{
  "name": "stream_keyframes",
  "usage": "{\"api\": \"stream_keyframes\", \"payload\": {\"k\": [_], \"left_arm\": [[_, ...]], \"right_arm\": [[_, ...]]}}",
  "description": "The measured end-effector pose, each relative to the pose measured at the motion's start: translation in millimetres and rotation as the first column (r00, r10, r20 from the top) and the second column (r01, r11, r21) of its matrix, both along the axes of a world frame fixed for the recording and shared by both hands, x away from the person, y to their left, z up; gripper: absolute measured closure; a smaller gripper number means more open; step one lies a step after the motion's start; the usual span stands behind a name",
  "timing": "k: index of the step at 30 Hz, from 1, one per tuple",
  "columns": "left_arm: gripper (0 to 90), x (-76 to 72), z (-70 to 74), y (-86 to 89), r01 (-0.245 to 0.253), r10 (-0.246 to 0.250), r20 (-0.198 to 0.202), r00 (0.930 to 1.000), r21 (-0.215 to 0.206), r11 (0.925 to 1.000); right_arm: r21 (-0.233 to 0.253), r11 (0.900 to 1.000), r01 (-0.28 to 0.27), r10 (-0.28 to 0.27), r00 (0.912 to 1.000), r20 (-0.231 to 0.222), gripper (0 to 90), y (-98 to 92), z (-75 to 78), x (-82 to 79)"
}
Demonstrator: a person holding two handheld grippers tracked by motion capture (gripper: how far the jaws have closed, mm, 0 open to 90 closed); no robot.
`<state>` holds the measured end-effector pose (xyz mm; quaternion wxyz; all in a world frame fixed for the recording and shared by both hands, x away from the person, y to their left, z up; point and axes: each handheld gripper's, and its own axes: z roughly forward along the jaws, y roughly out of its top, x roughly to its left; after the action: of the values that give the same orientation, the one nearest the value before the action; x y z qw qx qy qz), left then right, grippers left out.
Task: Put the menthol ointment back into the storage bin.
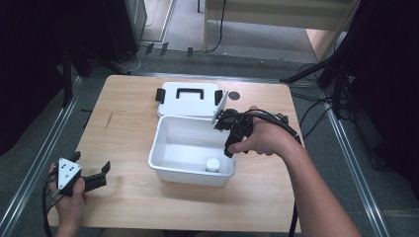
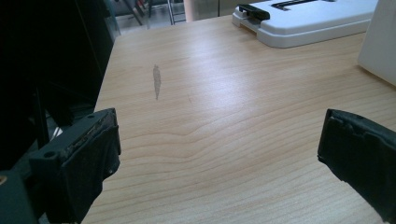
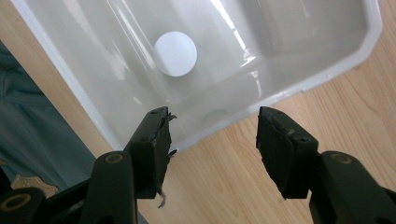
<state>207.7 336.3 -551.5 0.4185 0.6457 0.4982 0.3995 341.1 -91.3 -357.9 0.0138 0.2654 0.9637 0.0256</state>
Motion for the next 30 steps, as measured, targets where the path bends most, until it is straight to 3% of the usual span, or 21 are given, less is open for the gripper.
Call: {"api": "stream_keyframes", "payload": {"k": [18, 30], "left_arm": [[0.0, -0.1, 0.0, 0.1, -0.003, 0.003, 0.000, 1.0000, -0.001, 1.0000], [0.0, 0.0, -0.1, 0.7, -0.006, 0.006, 0.001, 1.0000, -0.012, 0.9999]], "right_arm": [[0.008, 0.999, 0.054, -0.054, 0.9985, 0.010, 44.7, -35.8, 8.8, -5.1], [0.011, 0.996, 0.093, -0.093, 0.9957, -0.006, 44.0, -57.8, -0.1, -6.1]]}}
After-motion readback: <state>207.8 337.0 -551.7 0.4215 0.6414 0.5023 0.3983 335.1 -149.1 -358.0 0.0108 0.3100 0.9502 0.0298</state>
